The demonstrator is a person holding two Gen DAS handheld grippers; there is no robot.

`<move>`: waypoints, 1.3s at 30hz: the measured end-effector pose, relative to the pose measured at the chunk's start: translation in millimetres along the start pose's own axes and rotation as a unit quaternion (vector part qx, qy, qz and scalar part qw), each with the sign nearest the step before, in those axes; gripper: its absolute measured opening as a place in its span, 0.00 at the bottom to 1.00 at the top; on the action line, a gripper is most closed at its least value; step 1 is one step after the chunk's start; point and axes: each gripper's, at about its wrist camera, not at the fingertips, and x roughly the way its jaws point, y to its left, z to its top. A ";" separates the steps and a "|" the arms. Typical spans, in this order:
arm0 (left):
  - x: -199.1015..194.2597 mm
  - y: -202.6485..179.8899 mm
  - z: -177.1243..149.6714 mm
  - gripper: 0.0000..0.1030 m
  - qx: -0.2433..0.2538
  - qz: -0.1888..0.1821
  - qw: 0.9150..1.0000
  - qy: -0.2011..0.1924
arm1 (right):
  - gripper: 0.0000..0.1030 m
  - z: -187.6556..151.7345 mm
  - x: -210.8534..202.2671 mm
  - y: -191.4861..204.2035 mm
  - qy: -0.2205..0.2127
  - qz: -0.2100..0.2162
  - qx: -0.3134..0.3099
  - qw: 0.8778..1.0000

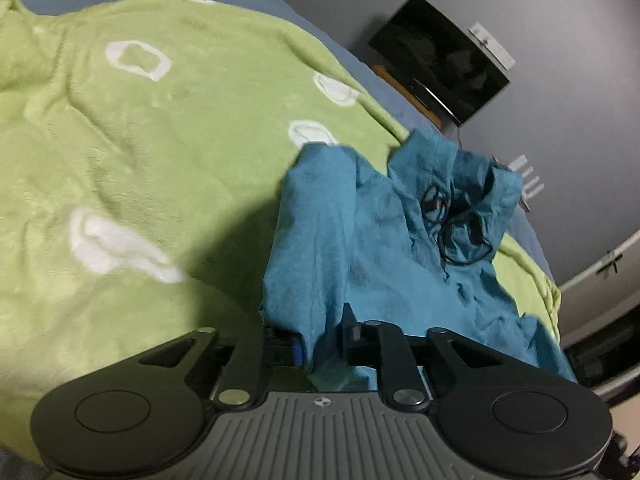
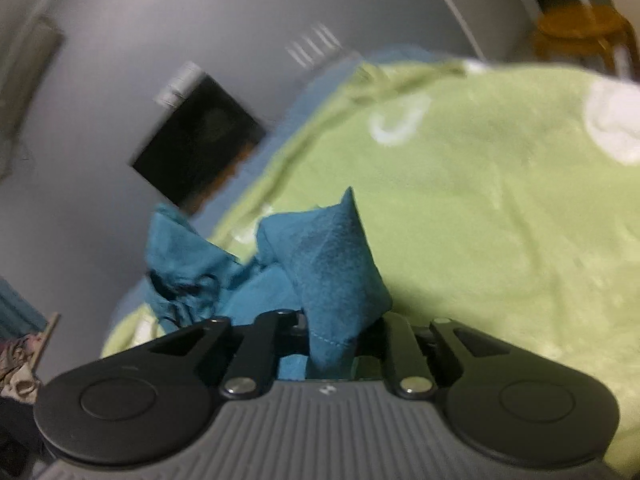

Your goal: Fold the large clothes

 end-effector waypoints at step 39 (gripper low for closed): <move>128.0 -92.8 -19.9 0.97 0.245 0.053 0.967 -0.036 | 0.91 2.2 40.9 122.4 -0.099 0.072 -0.351 0.928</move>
